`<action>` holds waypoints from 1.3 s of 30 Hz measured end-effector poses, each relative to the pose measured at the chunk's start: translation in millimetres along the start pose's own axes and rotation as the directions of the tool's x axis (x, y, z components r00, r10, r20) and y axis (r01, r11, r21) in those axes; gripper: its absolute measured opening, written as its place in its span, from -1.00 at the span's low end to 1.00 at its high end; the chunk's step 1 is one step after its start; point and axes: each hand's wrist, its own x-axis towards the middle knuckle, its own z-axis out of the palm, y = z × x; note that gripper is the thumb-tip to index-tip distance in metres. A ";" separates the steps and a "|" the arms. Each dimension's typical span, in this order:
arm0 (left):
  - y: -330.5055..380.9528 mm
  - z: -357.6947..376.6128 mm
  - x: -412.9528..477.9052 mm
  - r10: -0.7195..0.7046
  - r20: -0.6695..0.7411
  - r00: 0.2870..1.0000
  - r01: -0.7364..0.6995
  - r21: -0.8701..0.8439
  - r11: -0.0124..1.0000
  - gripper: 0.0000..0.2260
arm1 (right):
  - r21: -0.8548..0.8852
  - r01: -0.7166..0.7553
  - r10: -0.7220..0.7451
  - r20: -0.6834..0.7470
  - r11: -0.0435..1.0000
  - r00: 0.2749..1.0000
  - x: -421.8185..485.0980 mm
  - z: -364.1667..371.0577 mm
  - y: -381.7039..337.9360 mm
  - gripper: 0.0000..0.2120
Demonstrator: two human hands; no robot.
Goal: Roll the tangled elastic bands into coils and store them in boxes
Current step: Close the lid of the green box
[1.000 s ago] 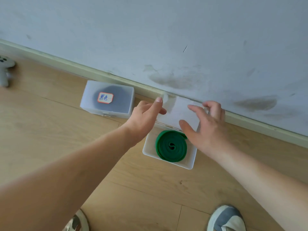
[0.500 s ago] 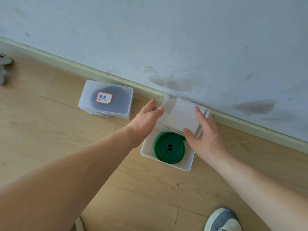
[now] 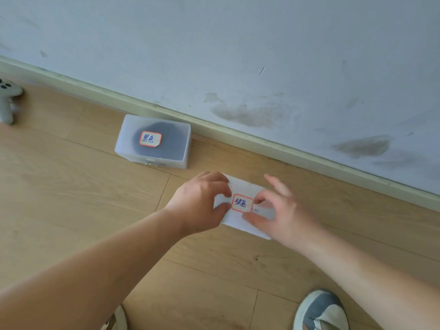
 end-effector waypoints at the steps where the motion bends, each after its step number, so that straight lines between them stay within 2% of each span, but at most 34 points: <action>1: -0.9 3.8 -5.9 0.042 0.033 0.999 -0.045 0.081 0.996 -0.79 | -0.096 0.009 -0.003 0.071 0.995 0.997 -1.0 6.9 1.5 -0.58; 4: -2.4 11.7 -16.9 0.103 0.114 0.988 -0.127 0.231 0.965 -0.56 | -0.398 0.065 -0.004 0.152 0.915 0.988 0.7 23.7 2.8 -0.40; 6: -5.0 15.0 -20.5 0.102 0.162 0.981 -0.143 0.260 0.955 -0.43 | -0.466 0.089 -0.043 0.109 0.880 0.993 3.8 31.3 2.2 -0.39; 8: -7.3 17.0 -22.3 0.114 0.157 0.981 -0.154 0.277 0.949 -0.37 | -0.447 0.121 -0.097 0.077 0.886 0.992 8.1 34.9 4.3 -0.44; 11: -12.1 14.8 -14.5 0.096 0.085 0.992 -0.119 0.323 0.939 -0.40 | -0.398 0.169 -0.172 0.029 0.902 0.985 21.4 28.7 9.1 -0.44; 13: -15.4 11.0 -3.2 0.070 0.025 0.997 -0.075 0.353 0.933 -0.48 | -0.349 0.145 -0.166 -0.033 0.926 0.986 34.4 18.7 7.3 -0.50; 16: -17.6 5.7 10.3 0.102 -0.085 0.991 -0.060 0.399 0.915 -0.73 | -0.311 0.067 -0.104 -0.104 0.948 0.989 52.4 11.1 1.6 -0.55; 18: -18.1 3.1 13.3 0.104 -0.108 0.989 -0.056 0.379 0.924 -0.71 | -0.316 0.065 -0.098 -0.090 0.947 0.991 57.9 14.4 -0.5 -0.58; 25: -25.7 18.7 -1.4 0.074 -0.017 0.997 -0.061 0.403 0.913 -0.52 | -0.261 0.072 -0.088 -0.051 0.963 0.995 52.0 17.6 5.1 -0.58; 28: -11.8 10.2 4.9 0.016 0.072 0.997 -0.052 0.540 0.840 -0.36 | -0.280 0.029 -0.025 0.017 0.960 1.000 46.9 16.0 -1.3 -0.48; 31: -2.1 5.2 11.2 -0.081 0.134 0.988 -0.027 0.654 0.756 -0.39 | -0.284 -0.011 0.040 0.096 0.959 0.995 44.6 21.7 -10.2 -0.30; 33: -2.3 1.6 11.6 -0.141 0.141 0.980 0.008 0.678 0.735 -0.35 | -0.249 -0.020 0.052 0.123 0.968 0.991 50.0 23.5 -15.2 -0.26; 39: -16.3 -6.4 8.8 -0.167 0.152 0.974 0.055 0.558 0.828 -0.27 | -0.337 -0.019 0.075 0.155 0.941 0.985 64.9 17.3 -30.9 -0.25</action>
